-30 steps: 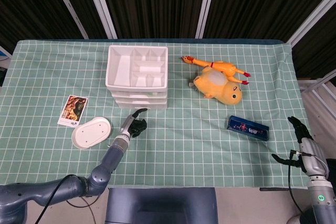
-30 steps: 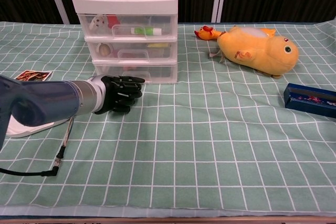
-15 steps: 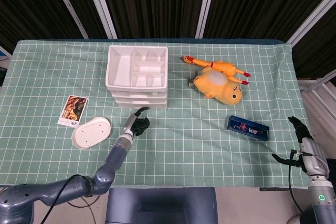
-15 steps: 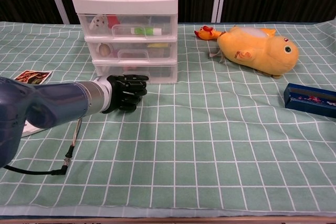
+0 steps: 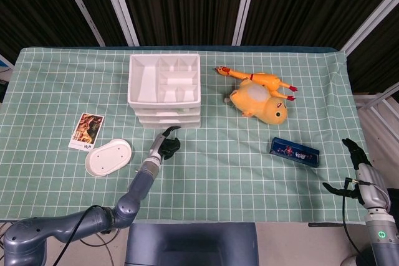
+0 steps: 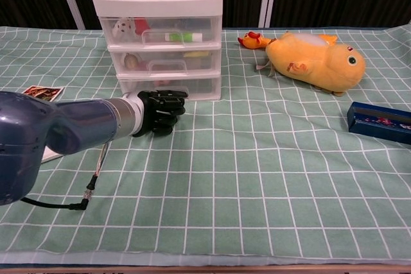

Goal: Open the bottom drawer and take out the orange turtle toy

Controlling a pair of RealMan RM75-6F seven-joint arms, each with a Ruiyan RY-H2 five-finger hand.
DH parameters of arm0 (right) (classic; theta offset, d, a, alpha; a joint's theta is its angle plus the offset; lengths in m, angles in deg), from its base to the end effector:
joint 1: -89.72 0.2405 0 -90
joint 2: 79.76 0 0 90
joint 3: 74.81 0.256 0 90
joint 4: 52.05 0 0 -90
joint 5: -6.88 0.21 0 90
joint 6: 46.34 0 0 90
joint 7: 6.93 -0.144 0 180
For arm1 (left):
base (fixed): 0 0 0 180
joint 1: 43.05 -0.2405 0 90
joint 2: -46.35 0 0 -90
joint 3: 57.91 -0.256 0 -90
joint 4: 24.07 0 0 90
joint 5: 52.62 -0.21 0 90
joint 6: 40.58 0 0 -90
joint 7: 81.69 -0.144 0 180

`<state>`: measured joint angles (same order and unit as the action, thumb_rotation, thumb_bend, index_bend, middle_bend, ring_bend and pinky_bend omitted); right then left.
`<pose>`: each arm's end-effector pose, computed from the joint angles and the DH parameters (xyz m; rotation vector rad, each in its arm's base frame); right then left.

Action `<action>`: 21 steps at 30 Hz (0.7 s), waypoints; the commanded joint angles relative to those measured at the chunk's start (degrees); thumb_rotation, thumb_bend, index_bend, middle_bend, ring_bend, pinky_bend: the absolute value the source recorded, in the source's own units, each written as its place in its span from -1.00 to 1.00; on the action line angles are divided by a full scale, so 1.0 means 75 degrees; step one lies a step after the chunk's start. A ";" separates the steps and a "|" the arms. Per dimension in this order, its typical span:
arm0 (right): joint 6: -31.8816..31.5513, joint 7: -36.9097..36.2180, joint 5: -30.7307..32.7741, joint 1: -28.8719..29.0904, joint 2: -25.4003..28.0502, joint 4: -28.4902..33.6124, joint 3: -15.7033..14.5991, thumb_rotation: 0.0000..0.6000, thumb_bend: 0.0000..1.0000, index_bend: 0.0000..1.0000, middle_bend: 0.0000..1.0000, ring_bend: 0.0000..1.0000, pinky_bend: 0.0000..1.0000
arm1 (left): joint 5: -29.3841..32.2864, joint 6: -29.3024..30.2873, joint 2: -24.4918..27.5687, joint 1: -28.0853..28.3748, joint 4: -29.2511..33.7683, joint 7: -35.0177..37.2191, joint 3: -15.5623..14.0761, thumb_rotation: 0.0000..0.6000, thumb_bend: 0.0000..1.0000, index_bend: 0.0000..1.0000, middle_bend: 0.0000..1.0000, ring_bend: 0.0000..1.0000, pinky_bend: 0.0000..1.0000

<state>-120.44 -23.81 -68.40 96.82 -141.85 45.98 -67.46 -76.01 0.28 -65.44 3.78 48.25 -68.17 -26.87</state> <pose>-0.3122 -0.2052 0.1547 1.1529 -1.3188 1.0630 -0.0932 0.3554 -0.1240 -0.7616 -2.4319 -1.1802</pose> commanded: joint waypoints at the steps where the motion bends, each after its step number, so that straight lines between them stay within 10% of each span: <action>1: 0.0005 -0.0001 -0.0001 0.0001 0.0001 -0.0002 -0.0002 1.00 -0.81 -1.00 -1.00 -1.00 -0.63 | -0.0004 -0.0018 -0.0005 0.0022 -0.0002 -0.0019 -0.0005 1.00 0.43 -0.48 0.78 0.89 1.00; 21: -0.0031 0.0037 0.0006 -0.0016 -0.0003 0.0018 0.0001 1.00 -0.81 -1.00 -1.00 -1.00 -0.63 | 0.0359 0.0163 0.0444 -0.0217 0.0764 -0.0388 -0.0503 1.00 0.43 -0.42 0.78 0.89 1.00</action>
<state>-120.68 -23.53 -68.35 96.70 -141.87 46.11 -67.45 -73.38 1.32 -62.28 2.31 53.72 -71.00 -30.51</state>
